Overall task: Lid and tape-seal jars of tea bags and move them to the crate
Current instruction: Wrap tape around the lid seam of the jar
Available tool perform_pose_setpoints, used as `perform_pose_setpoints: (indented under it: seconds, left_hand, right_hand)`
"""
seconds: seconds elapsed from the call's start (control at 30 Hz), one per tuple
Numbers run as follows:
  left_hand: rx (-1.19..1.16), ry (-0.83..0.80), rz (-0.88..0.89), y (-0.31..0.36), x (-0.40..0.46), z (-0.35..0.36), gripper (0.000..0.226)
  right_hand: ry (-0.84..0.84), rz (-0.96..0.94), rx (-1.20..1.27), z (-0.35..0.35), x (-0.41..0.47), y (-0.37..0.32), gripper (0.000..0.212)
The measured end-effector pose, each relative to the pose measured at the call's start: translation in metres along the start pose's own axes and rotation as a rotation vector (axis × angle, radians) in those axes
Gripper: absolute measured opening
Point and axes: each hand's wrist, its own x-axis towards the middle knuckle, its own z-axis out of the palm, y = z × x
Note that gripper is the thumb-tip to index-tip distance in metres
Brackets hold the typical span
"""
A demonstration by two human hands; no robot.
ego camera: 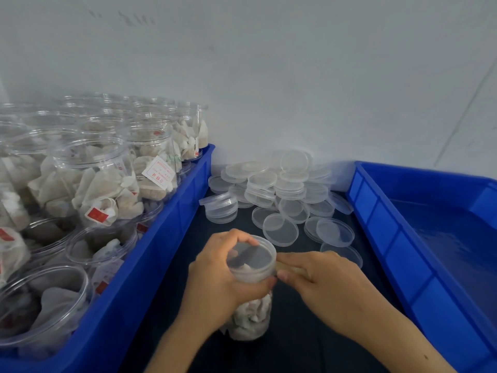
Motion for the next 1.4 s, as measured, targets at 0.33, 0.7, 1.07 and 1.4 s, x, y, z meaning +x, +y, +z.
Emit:
perform_pose_setpoints:
  seconds: [0.33, 0.7, 1.07, 1.4]
  left_hand:
    - [-0.385, -0.347, -0.004, -0.029, 0.034, -0.026, 0.053]
    - [-0.768, -0.605, 0.023, -0.047, 0.052, -0.015, 0.065]
    - [-0.879, -0.55, -0.035, -0.055, 0.048, -0.008, 0.084]
    - [-0.777, -0.488, -0.05, -0.05, 0.047, -0.007, 0.074]
  right_hand:
    - [0.014, 0.028, 0.001, -0.003, 0.015, -0.005, 0.036]
    - [0.04, 0.025, 0.07, -0.002, 0.019, -0.002, 0.034]
    - [0.119, -0.032, 0.292, 0.009, 0.019, -0.001, 0.048]
    - [0.159, -0.03, 0.255, 0.005, 0.014, 0.006, 0.044]
